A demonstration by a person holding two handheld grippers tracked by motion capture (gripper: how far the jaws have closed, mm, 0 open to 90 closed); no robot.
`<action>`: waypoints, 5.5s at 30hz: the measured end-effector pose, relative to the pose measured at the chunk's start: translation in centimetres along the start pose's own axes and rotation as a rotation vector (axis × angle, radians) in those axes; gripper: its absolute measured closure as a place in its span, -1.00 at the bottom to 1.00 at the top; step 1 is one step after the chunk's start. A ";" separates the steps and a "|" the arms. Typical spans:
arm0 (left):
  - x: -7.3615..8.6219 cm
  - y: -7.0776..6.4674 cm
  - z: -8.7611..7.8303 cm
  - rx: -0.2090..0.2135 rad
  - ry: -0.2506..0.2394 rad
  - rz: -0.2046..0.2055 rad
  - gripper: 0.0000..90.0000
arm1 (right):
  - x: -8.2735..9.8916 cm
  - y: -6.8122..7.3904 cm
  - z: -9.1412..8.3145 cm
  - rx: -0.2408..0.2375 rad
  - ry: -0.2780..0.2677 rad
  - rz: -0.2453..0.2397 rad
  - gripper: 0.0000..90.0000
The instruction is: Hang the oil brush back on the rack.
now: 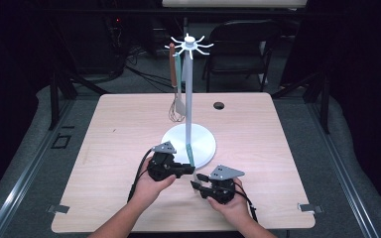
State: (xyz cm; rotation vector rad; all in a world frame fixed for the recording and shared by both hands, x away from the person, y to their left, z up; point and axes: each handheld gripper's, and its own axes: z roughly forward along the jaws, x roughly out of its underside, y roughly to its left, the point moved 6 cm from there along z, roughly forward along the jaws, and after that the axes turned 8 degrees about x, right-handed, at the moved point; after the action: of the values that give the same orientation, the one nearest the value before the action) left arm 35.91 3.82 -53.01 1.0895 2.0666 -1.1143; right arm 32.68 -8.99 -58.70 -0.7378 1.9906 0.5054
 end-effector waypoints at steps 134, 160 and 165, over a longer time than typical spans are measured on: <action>-16.4 -0.9 -14.6 -0.336 -0.018 0.159 0.33 | 0.6 -2.8 -1.0 0.037 0.049 0.047 0.18; -0.1 4.2 -14.8 -0.499 -0.107 0.011 0.10 | -1.4 -5.5 -3.8 0.101 0.076 0.023 0.08; 3.8 5.2 -14.2 -0.503 -0.126 -0.050 0.09 | -0.8 -6.4 -4.8 0.125 0.085 0.024 0.06</action>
State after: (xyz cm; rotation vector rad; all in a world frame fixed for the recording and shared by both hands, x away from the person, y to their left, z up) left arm 37.15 19.19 -50.80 0.7034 2.1183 -0.6097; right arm 34.33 -16.40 -56.02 -0.6685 2.0919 0.3652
